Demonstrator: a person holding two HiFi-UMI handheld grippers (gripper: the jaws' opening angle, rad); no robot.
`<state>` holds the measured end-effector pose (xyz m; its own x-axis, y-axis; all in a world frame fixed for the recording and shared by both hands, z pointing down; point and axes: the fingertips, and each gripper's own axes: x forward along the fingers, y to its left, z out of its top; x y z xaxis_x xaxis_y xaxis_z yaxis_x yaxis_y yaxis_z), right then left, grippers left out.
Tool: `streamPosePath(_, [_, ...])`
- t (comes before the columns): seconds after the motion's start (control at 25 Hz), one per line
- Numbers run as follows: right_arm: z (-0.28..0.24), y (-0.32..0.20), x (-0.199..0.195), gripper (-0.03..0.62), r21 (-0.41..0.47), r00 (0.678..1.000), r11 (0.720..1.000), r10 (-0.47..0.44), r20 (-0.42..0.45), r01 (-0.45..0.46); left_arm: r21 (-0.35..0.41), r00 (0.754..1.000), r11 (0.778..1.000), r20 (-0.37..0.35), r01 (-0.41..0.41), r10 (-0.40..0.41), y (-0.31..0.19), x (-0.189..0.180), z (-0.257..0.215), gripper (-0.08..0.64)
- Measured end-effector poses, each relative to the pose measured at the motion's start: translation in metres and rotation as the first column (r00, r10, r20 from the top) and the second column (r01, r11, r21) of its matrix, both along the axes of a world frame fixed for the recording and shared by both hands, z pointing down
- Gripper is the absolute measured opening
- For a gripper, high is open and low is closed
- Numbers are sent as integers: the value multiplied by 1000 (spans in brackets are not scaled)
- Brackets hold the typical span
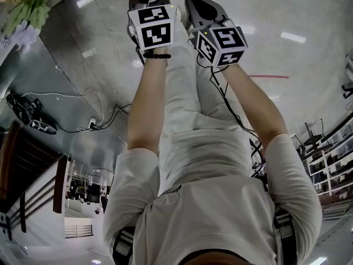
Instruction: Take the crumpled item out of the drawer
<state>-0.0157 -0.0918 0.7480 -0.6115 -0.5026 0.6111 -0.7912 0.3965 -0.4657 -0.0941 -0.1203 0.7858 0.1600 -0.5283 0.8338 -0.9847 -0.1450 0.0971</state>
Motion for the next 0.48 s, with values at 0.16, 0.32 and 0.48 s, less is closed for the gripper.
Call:
streamPosePath(0.16, [-14, -2, -2, 2, 13, 1000, 1000, -5, 2, 5, 6, 1000, 1000, -5, 13, -13, 2, -3, -11, 35])
streamPosePath(0.32, [-27, -6, -9, 2, 31, 1000, 999, -25, 3, 25, 17, 1000, 1000, -15, 26, -26, 2, -3, -25, 35])
streamPosePath(0.48, [-44, -14, -11, 2, 53, 999, 998, -32, 3, 32, 34, 999, 999, -16, 29, -28, -2, -5, -41, 35])
